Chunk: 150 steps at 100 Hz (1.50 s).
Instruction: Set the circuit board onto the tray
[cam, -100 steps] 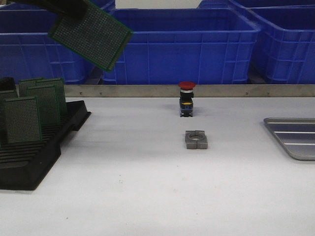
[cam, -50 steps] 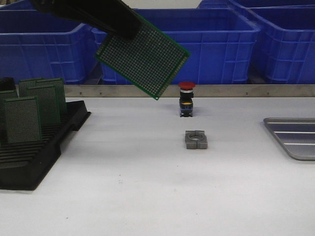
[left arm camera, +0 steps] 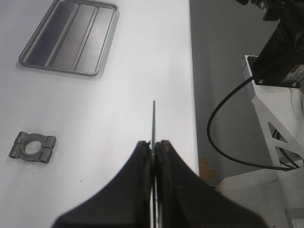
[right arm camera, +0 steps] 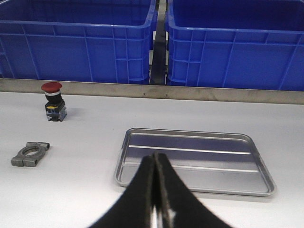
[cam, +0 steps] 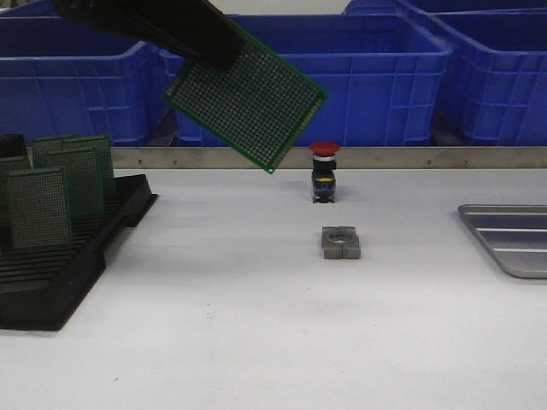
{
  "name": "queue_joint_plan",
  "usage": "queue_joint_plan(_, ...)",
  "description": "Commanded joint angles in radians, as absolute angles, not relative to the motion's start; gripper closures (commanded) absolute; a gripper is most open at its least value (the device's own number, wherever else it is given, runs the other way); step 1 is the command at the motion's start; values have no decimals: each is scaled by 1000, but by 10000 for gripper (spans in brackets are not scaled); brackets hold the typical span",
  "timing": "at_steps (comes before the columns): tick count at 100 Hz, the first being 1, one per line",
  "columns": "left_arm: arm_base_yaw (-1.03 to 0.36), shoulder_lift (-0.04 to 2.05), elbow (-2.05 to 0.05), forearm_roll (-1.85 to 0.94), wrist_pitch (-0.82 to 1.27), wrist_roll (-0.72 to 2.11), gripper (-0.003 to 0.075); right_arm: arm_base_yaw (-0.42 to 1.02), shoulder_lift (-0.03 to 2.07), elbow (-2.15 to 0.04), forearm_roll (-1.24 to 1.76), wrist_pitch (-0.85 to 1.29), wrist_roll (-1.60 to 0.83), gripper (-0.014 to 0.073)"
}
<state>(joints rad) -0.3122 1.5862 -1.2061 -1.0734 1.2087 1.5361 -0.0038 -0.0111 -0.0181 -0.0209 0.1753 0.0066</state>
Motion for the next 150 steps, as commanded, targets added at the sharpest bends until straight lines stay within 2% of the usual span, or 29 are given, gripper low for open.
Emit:
queue_joint_plan(1, -321, 1554, -1229, -1153, 1273, 1530, 741, -2, -36, -130, -16, 218, 0, 655)
queue_joint_plan(15, -321, 1554, -1229, -1153, 1273, 1530, 741, -2, -25, -264, -16, 439, 0, 655)
queue_joint_plan(37, -321, 1554, -1229, -1153, 1273, 1530, 741, -2, 78, -390, 0, 615, 0, 655)
queue_joint_plan(72, -321, 1554, -1229, -1153, 1273, 1530, 741, -2, 474, -541, 132, 681, 0, 646)
queue_joint_plan(82, -321, 1554, -1229, -1153, 1273, 1530, 741, -2, 577, -584, 171, 681, -29, 554)
queue_joint_plan(96, -321, 1554, -1229, -1153, 1273, 1530, 741, -2, 696, -652, 347, 683, -99, 244)
queue_joint_plan(101, -321, 1554, -1229, -1153, 1273, 1530, 741, -1, 731, -671, 430, 680, -167, 130)
queue_joint_plan(108, -321, 1554, -1229, -1153, 1273, 1530, 741, -1, 776, -698, 561, 682, -310, 69)
queue_joint_plan(131, -321, 1554, -1229, -1153, 1273, 1530, 741, 95, 926, -739, 1065, 723, -892, 67)
queue_joint_plan(150, -321, 1554, -1229, -1153, 1273, 1530, 741, 200, 1038, -740, 1252, 738, -1458, 67)
